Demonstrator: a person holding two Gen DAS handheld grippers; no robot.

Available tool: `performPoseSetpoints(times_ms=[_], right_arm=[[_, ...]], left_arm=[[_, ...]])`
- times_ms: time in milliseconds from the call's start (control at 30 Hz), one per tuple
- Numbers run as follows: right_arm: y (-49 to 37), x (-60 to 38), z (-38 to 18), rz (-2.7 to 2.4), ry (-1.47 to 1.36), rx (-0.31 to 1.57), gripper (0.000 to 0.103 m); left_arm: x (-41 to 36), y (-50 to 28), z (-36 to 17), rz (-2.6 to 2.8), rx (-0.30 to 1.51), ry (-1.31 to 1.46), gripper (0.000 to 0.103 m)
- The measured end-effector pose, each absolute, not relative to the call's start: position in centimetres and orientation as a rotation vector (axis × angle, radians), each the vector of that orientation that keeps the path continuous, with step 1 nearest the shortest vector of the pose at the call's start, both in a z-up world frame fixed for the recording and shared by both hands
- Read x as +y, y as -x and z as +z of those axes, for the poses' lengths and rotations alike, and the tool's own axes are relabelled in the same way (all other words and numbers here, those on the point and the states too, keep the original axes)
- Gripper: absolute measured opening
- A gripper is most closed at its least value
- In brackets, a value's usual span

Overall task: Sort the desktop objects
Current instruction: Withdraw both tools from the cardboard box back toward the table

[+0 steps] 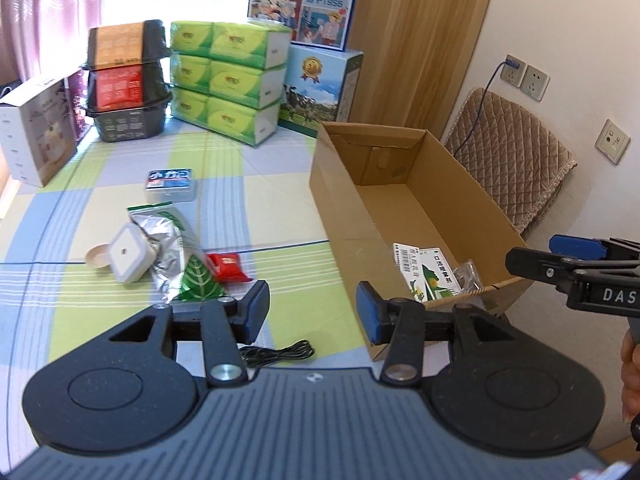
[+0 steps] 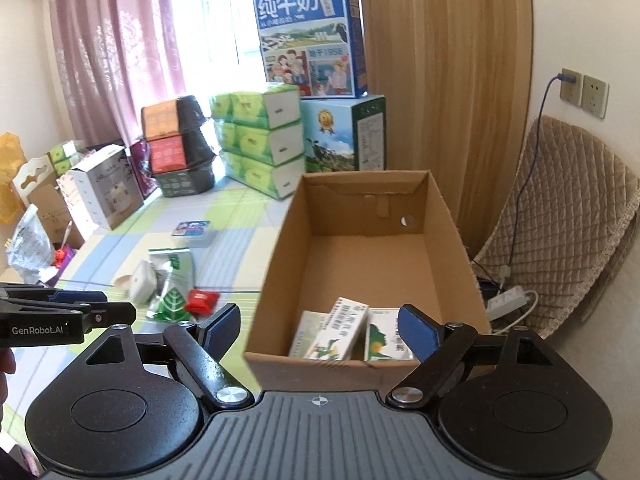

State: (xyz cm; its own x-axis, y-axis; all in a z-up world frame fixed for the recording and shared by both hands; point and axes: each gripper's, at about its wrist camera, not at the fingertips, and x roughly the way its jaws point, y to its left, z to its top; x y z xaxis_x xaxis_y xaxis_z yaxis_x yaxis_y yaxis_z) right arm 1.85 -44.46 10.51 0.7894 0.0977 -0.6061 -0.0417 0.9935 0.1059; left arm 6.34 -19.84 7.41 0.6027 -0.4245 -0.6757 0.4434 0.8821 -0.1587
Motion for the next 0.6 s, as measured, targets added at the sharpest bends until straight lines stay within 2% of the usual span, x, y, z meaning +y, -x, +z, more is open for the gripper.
performPoseSetpoints(times_ms=[133,267,400,467,600], right_arm=[[-1.1,-43.2,10.9,0.099,-0.08,0.65,0.088],[-0.5,-41.8,11.2,0.124,-0.072,0.639,0.093],[0.0,-40.7,11.3,0.146,-0.063,0.634,0.098],[0.2,-40.2,11.3,0.157,-0.064,0.633,0.101],[0.4,-39.2,11.2,0.173,-0.068,0.633,0.101]], left_arm=[[-18.1,-5.5,7.6,-0.478,0.773,-0.021,0.049],[-16.3,-4.8,7.7,-0.449,0.766,-0.019,0.061],[-14.5,-4.3,7.8,-0.422,0.762,-0.017,0.063],[-13.6,-4.1,7.7,-0.409,0.761,-0.016,0.068],[-12.0,-3.6,7.5,-0.385,0.762,-0.018,0.073]])
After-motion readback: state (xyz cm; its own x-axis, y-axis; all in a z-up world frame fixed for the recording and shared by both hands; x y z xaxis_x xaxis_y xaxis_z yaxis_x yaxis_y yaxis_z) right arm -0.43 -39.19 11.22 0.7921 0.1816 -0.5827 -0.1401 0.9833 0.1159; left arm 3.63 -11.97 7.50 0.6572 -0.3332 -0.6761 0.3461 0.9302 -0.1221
